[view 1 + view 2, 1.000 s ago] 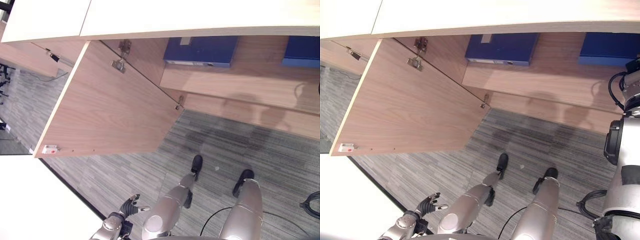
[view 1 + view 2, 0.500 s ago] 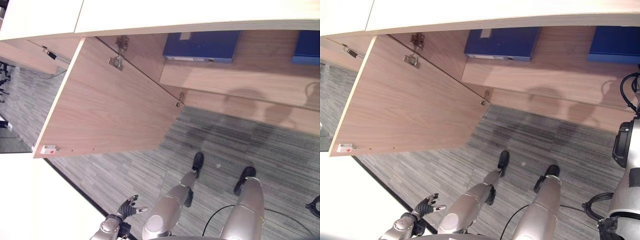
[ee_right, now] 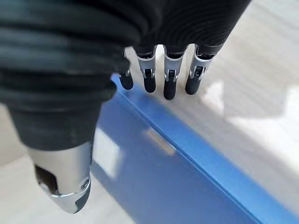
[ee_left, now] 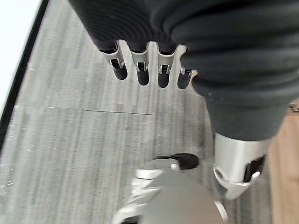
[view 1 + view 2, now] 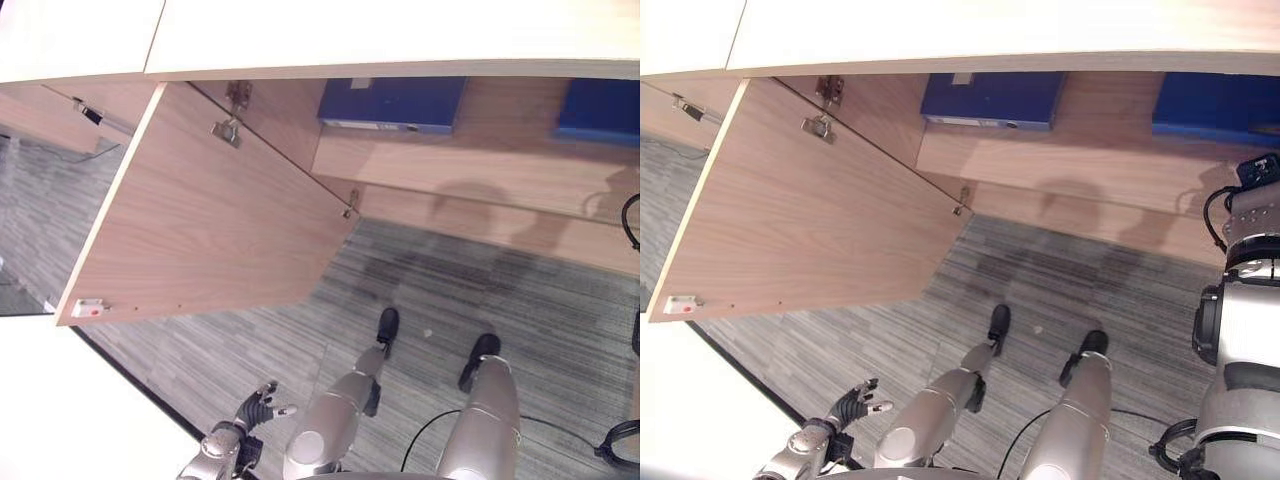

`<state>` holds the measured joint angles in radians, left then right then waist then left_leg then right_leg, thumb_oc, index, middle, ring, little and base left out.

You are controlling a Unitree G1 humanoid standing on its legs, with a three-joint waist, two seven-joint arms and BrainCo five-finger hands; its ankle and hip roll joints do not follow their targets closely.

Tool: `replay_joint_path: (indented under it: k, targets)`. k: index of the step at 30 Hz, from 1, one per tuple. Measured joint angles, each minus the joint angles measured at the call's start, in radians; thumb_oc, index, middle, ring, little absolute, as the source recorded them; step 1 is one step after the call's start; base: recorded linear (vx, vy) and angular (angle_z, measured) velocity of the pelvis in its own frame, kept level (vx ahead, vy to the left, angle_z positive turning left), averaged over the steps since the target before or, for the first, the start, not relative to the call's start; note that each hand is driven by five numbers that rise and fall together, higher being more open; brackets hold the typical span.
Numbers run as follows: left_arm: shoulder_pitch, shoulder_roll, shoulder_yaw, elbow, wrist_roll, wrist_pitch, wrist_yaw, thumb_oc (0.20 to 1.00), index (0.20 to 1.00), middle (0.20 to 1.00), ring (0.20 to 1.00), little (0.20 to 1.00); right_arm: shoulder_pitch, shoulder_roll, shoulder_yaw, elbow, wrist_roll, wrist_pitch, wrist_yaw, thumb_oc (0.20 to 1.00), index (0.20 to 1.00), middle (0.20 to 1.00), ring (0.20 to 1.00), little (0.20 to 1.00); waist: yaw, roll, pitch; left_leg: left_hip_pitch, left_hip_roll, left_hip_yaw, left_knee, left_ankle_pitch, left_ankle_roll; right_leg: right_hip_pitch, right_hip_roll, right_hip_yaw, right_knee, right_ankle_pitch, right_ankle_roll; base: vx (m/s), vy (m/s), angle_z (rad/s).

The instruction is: Put the empty folder in the office cabinet

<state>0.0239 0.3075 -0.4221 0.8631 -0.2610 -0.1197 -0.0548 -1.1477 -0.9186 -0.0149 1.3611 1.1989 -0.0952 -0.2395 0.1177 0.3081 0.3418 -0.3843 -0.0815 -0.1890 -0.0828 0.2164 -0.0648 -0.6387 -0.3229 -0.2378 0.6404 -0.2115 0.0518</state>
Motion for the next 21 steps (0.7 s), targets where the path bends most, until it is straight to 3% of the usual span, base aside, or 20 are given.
replay_joint_path:
  k: [10, 17, 21]
  targets:
    - [-0.027, -0.003, 0.024, 0.018, -0.043, 0.001, -0.001, 1.000, 1.000, 1.000, 1.000, 1.000, 0.089, 0.080, -0.072, -0.034, 0.027, -0.024, 0.035, 1.000, 1.000, 1.000, 1.000, 1.000, -0.008, -0.020, 0.003, 0.064, 0.016, 0.012, -0.002, -0.006, 0.008, 0.096, 0.024, -0.010, -0.076, 0.029, 0.012, 0.00, 0.039, -0.05]
    - [-0.025, -0.018, 0.075, 0.084, -0.048, 0.009, 0.005, 1.000, 1.000, 1.000, 1.000, 1.000, 0.218, 0.222, -0.131, -0.113, 0.042, -0.049, 0.054, 1.000, 1.000, 1.000, 1.000, 1.000, -0.019, -0.079, -0.049, 0.092, 0.029, 0.017, -0.004, -0.022, 0.018, 0.141, 0.042, -0.015, -0.120, 0.045, 0.013, 0.01, 0.023, -0.04]
    - [-0.028, -0.034, 0.072, 0.094, -0.049, 0.008, 0.005, 1.000, 1.000, 1.000, 1.000, 1.000, 0.268, 0.273, -0.148, -0.114, 0.078, -0.052, 0.068, 1.000, 1.000, 1.000, 1.000, 1.000, -0.024, -0.082, -0.058, 0.110, 0.036, 0.019, -0.006, -0.029, 0.014, 0.168, 0.053, -0.017, -0.144, 0.057, 0.015, -0.01, 0.025, -0.05]
